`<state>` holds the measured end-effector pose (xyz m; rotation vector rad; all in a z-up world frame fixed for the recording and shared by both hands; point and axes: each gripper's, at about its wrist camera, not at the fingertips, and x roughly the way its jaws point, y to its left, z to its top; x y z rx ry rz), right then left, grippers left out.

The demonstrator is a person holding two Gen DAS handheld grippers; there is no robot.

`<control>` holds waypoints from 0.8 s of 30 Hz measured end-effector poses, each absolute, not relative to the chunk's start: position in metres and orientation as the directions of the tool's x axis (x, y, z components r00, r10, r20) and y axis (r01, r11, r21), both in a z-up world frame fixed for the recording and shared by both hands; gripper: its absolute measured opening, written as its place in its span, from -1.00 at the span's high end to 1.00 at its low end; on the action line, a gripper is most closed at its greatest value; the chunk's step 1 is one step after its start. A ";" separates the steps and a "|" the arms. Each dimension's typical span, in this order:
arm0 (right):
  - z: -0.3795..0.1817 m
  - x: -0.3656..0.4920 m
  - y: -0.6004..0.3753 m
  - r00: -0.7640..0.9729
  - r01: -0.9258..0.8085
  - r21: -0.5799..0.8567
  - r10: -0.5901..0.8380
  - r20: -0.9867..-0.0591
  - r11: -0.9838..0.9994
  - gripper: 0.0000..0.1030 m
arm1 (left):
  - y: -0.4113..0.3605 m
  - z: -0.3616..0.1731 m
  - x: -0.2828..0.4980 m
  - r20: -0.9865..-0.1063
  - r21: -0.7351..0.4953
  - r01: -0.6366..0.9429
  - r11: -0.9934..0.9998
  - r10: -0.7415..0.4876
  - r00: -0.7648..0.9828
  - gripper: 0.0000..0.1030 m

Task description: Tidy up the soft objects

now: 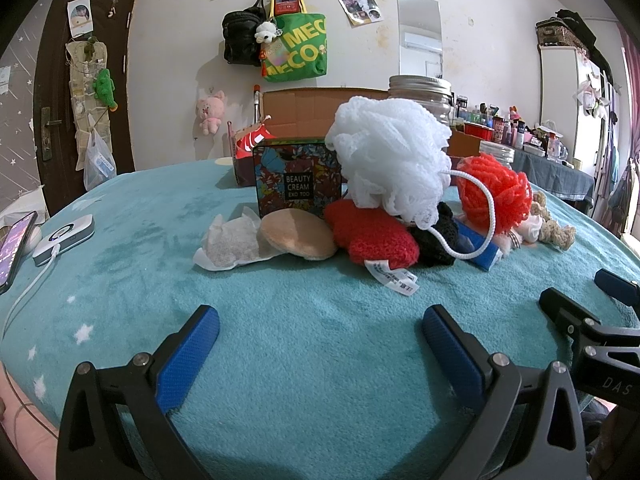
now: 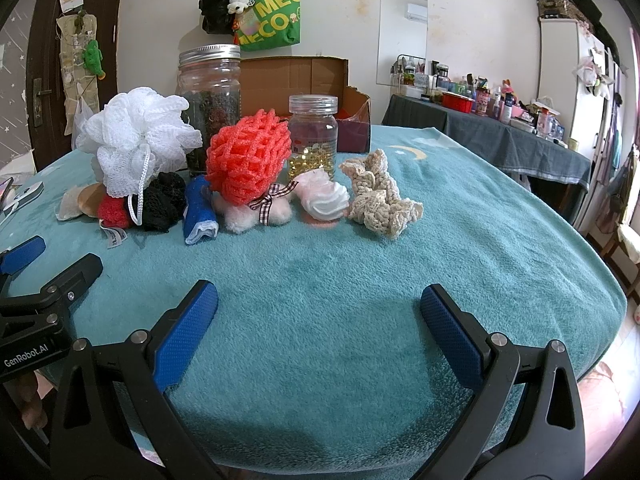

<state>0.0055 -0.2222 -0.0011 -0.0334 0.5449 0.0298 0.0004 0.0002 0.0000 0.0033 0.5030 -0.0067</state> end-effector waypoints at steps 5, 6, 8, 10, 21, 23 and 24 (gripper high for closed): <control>-0.001 0.005 -0.222 0.855 -0.037 -0.024 0.019 -0.519 0.999 -1.00 | 0.000 0.000 0.000 -0.482 0.001 0.008 1.000 -0.006 0.876 -1.00; -0.001 0.005 -0.222 0.855 -0.037 -0.024 0.019 -0.519 0.999 -1.00 | 0.000 0.000 0.000 -0.482 0.001 0.007 1.000 -0.006 0.876 -1.00; -0.001 0.005 -0.222 0.855 -0.037 -0.024 0.019 -0.519 0.999 -1.00 | 0.000 0.000 0.000 -0.483 0.001 0.007 1.000 -0.006 0.876 -1.00; -0.001 0.006 -0.222 0.854 -0.037 -0.024 0.020 -0.520 0.999 -1.00 | -0.002 -0.003 0.002 -0.483 0.000 0.008 1.000 -0.007 0.875 -1.00; 0.000 0.005 -0.222 0.844 -0.046 -0.014 0.031 -0.535 0.999 -1.00 | 0.000 -0.002 0.012 -0.500 -0.021 0.050 0.999 -0.054 0.864 -1.00; 0.008 0.010 -0.225 0.840 -0.061 0.011 0.057 -0.540 0.998 -1.00 | 0.004 0.005 0.012 -0.493 -0.037 0.069 0.997 -0.078 0.867 -1.00; 0.011 0.010 -0.227 0.840 -0.068 0.023 0.069 -0.537 0.997 -1.00 | 0.004 0.009 0.012 -0.484 -0.039 0.076 0.996 -0.086 0.871 -1.00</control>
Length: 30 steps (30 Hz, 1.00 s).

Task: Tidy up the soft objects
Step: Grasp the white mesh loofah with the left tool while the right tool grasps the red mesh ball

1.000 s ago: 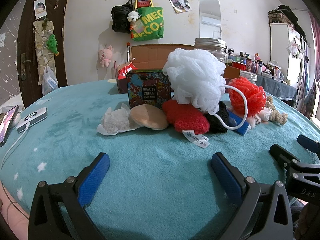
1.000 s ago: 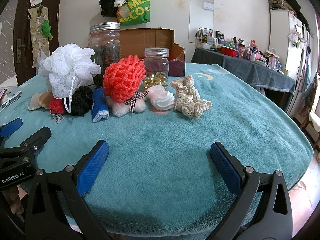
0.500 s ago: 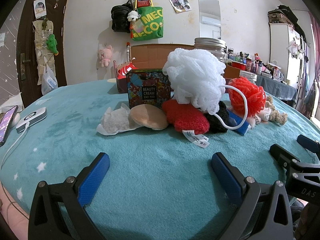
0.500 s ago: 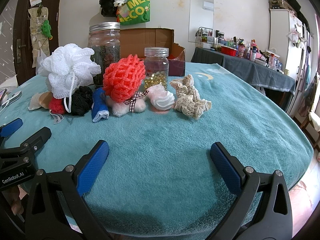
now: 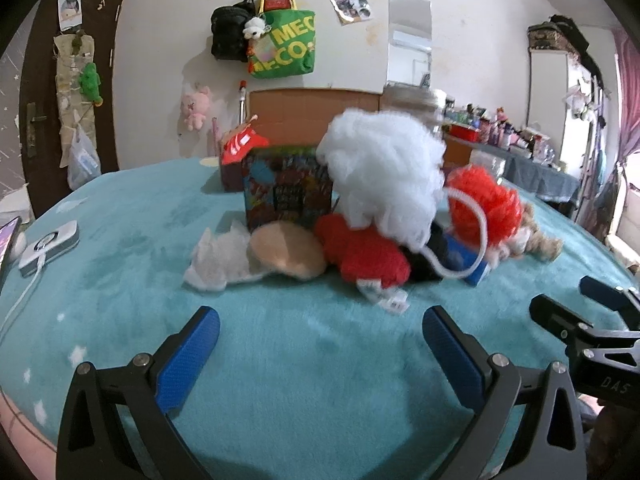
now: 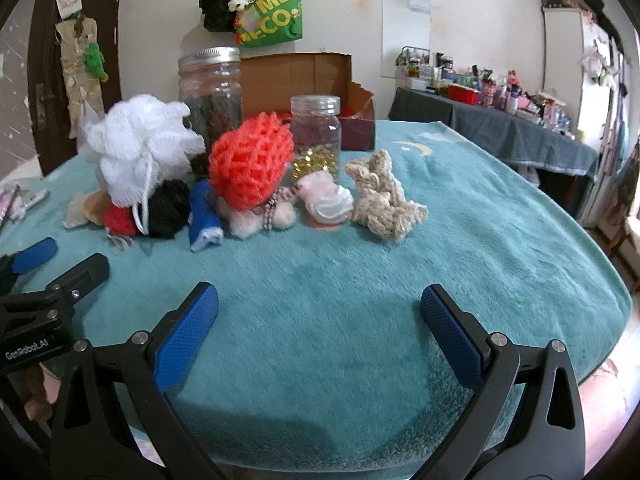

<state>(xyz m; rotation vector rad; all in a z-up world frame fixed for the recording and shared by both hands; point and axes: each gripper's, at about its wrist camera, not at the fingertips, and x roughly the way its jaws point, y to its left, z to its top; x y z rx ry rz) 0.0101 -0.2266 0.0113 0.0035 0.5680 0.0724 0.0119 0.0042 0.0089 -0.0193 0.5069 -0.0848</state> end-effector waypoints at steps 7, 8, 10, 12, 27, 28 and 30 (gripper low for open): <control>0.032 0.015 -0.228 0.867 -0.077 0.020 0.077 -0.492 0.997 -1.00 | 0.004 0.039 0.023 -0.458 -0.050 0.147 0.988 -0.154 0.876 -1.00; 0.036 0.018 -0.228 0.869 -0.080 0.021 0.080 -0.488 0.997 -1.00 | 0.005 0.045 0.026 -0.455 -0.057 0.158 0.986 -0.166 0.875 -1.00; 0.047 0.025 -0.229 0.874 -0.092 0.031 0.096 -0.477 0.995 -1.00 | 0.007 0.054 0.031 -0.447 -0.067 0.175 0.982 -0.187 0.875 -1.00; 0.055 0.033 -0.232 0.877 -0.110 0.035 0.114 -0.468 0.993 -1.00 | 0.007 0.063 0.038 -0.438 -0.071 0.190 0.979 -0.202 0.876 -1.00; 0.054 0.104 -0.223 0.717 -0.346 0.188 0.388 -0.579 0.919 -0.68 | -0.005 0.073 0.090 -0.517 -0.091 0.294 0.951 -0.297 0.803 -0.66; 0.053 0.106 -0.221 0.701 -0.358 0.192 0.399 -0.590 0.914 -0.50 | -0.007 0.071 0.091 -0.530 -0.097 0.312 0.945 -0.315 0.788 -0.51; 0.049 0.109 -0.217 0.666 -0.386 0.205 0.426 -0.613 0.899 -0.22 | -0.011 0.067 0.092 -0.541 -0.102 0.333 0.938 -0.333 0.772 -0.22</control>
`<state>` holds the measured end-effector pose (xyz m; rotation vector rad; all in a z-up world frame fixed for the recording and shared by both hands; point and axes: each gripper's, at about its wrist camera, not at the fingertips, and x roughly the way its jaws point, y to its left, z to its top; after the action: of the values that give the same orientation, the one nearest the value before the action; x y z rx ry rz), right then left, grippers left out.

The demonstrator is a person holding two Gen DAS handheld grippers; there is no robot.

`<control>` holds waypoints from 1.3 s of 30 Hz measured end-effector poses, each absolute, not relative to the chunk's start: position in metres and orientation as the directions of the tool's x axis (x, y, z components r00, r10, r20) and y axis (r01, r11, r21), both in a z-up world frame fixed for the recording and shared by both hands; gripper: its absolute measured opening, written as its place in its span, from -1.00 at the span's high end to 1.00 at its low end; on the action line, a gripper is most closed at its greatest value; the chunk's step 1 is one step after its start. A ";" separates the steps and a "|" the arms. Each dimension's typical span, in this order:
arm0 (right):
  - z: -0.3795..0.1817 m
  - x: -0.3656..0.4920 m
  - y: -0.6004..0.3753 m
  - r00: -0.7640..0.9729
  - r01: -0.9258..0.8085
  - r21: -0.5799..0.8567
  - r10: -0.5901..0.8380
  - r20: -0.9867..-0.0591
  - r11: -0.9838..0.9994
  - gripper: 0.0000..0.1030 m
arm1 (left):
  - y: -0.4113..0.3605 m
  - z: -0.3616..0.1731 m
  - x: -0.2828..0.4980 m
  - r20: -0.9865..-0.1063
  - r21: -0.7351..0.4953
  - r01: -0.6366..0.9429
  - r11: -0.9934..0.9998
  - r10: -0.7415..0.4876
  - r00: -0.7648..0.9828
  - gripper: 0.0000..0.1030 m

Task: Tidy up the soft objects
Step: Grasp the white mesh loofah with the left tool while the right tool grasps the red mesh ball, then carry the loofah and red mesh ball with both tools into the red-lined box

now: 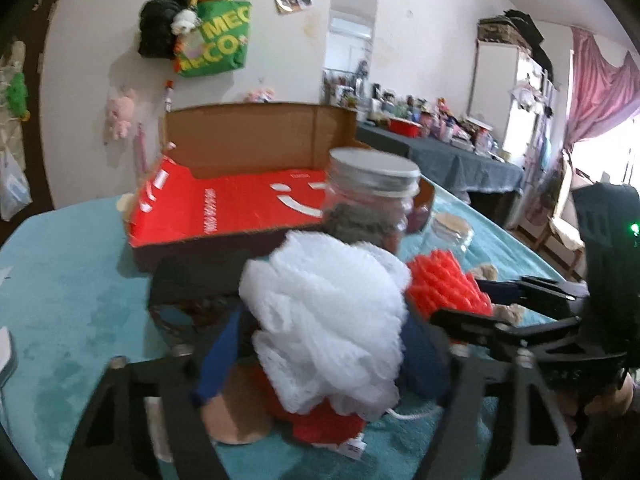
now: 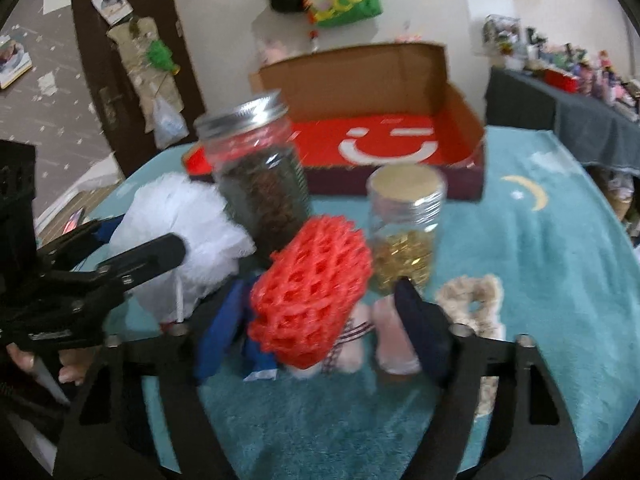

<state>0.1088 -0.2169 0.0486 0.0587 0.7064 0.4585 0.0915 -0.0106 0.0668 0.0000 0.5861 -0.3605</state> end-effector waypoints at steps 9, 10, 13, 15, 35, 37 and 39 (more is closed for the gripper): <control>0.057 0.091 -0.217 0.700 -0.418 0.189 0.448 -0.556 0.889 0.27 | -0.007 0.072 0.086 -0.522 -0.132 0.349 0.928 -0.365 0.771 0.11; 0.058 0.090 -0.216 0.704 -0.417 0.184 0.444 -0.554 0.890 0.27 | -0.007 0.074 0.084 -0.519 -0.133 0.354 0.926 -0.369 0.771 0.13; 0.062 0.085 -0.218 0.711 -0.416 0.186 0.446 -0.544 0.890 0.27 | -0.007 0.078 0.076 -0.505 -0.132 0.367 0.921 -0.381 0.775 0.14; 0.065 0.082 -0.220 0.717 -0.416 0.184 0.446 -0.536 0.891 0.27 | -0.006 0.083 0.072 -0.497 -0.125 0.369 0.921 -0.380 0.780 0.15; 0.139 0.093 -0.246 0.773 -0.462 0.112 0.462 -0.435 0.880 0.28 | 0.024 0.161 0.096 -0.437 -0.052 0.401 0.915 -0.382 0.814 0.16; 0.148 0.103 -0.244 0.766 -0.479 0.101 0.472 -0.436 0.872 0.28 | 0.023 0.169 0.108 -0.440 -0.049 0.424 0.904 -0.401 0.803 0.16; 0.157 0.116 -0.241 0.753 -0.501 0.090 0.485 -0.445 0.861 0.28 | 0.023 0.176 0.122 -0.453 -0.047 0.443 0.895 -0.415 0.789 0.16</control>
<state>0.1160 -0.2408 0.1567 -0.0351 0.4762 0.5380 0.1216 0.0226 0.1759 0.0627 0.4725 -0.4622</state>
